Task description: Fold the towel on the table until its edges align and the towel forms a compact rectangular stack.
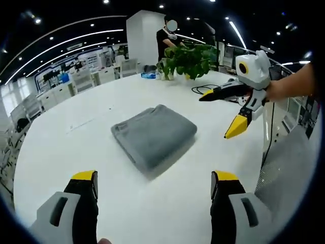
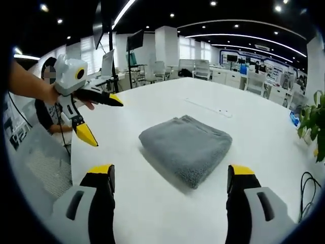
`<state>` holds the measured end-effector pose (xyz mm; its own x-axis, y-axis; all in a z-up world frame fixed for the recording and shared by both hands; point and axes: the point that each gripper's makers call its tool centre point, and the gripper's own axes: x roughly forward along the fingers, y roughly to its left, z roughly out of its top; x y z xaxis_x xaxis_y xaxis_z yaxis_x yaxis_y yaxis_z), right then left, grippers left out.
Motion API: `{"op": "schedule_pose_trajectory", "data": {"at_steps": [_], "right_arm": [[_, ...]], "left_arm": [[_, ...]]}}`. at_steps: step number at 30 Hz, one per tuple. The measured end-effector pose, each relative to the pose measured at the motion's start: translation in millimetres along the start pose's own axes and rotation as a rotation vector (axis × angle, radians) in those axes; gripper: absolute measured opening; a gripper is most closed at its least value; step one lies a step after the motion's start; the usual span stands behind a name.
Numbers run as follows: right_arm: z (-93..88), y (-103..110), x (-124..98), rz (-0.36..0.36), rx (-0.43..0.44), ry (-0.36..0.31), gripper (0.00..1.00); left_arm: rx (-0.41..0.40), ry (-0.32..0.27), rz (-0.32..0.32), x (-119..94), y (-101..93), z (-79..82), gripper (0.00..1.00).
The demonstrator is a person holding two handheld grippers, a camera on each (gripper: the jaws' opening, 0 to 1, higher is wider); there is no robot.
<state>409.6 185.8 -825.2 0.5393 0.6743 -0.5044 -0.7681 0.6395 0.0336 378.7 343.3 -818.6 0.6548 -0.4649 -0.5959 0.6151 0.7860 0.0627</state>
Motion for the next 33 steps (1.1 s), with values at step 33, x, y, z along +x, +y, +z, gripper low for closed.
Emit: {"op": "schedule_pose_trajectory", "data": {"at_steps": [33], "right_arm": [[-8.4,45.3,-54.0,-0.148,0.056,-0.059,0.98]], "left_arm": [[-0.025,-0.101,0.051,-55.5,-10.5,-34.1,0.96]]}}
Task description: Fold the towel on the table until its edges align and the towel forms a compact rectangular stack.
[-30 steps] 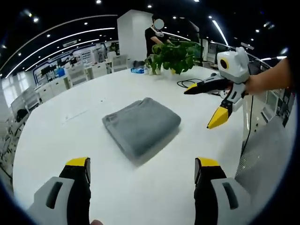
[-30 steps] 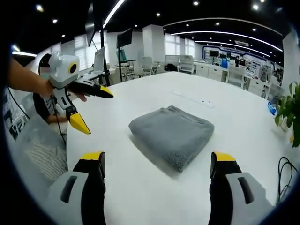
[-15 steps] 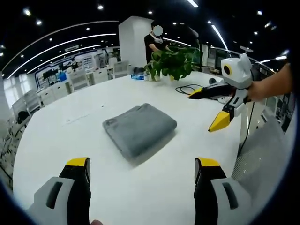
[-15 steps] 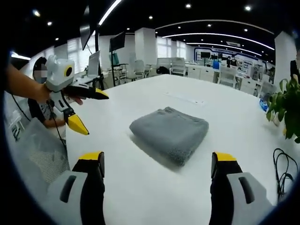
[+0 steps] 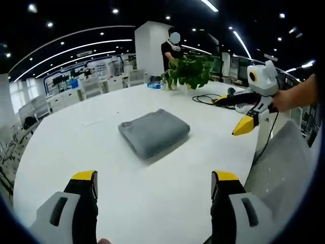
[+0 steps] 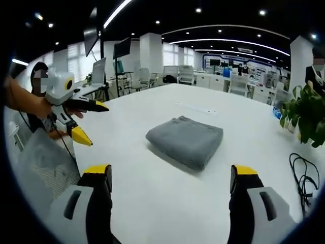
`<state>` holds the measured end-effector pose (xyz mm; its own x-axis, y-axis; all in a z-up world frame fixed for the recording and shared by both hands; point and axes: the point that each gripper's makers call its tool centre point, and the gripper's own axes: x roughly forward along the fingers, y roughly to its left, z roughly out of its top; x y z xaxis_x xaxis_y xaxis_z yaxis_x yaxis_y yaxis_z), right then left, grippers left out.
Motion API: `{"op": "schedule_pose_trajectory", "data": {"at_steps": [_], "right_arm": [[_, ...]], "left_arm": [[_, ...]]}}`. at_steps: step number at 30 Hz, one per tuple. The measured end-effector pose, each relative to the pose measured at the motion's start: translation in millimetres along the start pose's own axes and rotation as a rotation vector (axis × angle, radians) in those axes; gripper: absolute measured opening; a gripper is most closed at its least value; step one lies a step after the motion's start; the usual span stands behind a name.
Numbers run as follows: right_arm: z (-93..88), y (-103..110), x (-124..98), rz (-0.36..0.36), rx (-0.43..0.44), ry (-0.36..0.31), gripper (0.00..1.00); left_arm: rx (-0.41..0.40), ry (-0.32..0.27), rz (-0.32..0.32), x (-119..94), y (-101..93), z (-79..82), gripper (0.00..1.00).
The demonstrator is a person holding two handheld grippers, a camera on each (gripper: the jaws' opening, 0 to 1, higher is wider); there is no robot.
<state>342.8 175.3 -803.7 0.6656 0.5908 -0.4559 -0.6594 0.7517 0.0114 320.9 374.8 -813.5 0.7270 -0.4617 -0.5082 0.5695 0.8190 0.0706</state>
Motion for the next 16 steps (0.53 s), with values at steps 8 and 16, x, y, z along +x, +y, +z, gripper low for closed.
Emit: {"op": "schedule_pose_trajectory", "data": {"at_steps": [8,16], "right_arm": [[-3.2,15.0,-14.8,-0.027,-0.005,-0.028,0.99],[-14.6,15.7,-30.5,-0.061,0.043,-0.043,0.99]], "left_arm": [[0.041,-0.018,0.009,-12.9,-7.2,-7.8,0.97],[0.020,-0.047,0.040,-12.0,-10.2,-7.9,0.96]]}}
